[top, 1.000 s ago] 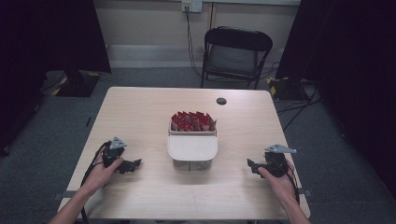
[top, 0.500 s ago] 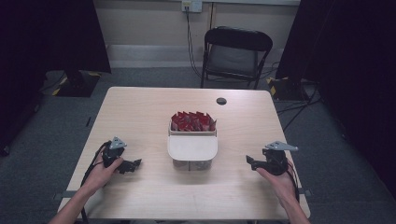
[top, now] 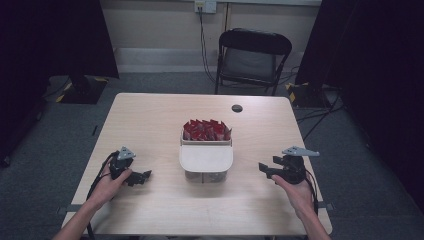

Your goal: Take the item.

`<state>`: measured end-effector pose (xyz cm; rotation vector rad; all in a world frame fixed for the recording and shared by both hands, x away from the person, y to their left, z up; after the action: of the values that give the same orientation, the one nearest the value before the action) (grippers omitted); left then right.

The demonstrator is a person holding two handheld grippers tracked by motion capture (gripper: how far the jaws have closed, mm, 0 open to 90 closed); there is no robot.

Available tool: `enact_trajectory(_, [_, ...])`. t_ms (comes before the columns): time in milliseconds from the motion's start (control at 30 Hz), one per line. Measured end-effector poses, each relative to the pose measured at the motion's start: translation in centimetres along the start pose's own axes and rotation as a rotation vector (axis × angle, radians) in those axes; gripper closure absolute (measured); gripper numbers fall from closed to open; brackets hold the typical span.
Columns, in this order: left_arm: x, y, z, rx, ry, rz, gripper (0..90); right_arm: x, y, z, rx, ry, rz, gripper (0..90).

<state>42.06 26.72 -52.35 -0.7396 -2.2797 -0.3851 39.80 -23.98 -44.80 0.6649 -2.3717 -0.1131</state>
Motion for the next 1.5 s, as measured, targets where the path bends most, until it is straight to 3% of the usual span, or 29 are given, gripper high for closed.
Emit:
enact_trajectory(533, [0.0, 0.0, 0.0, 0.0, 0.0, 0.0, 0.0, 1.0, 1.6, -4.4, 0.013, -0.111, -0.087, 38.2])
enact_trajectory(800, [0.0, 0.0, 0.0, 0.0, 0.0, 0.0, 0.0, -0.3, 3.0, -5.2, 0.025, -0.105, -0.116, 37.2])
enact_trajectory(1100, [0.0, 0.0, 0.0, -0.001, 0.0, 0.001, 0.0, -1.5, 5.1, -6.9, 0.061, -0.124, -0.167, 45.0])
enact_trajectory(1267, [0.0, 0.0, 0.0, 0.0, 0.0, 0.0, 0.0, -2.3, 6.5, -7.4, 0.091, -0.117, -0.196, 53.8])
enact_trajectory(1500, [0.0, 0.0, 0.0, -0.001, 0.0, 0.0, 0.0, -3.4, 7.5, -8.1, 0.1, -0.119, -0.212, 50.6])
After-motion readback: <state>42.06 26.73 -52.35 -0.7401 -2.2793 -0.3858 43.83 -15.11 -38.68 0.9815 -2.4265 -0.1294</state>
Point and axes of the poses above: each handheld gripper's, and its own axes: x roughly backward along the jaws, z roughly out of its underside, y roughly to its left, the point moved 3 cm from there along -x, roughly forward along the jaws, and after that the axes turned 6 degrees about -x, right-handed, at the moved point
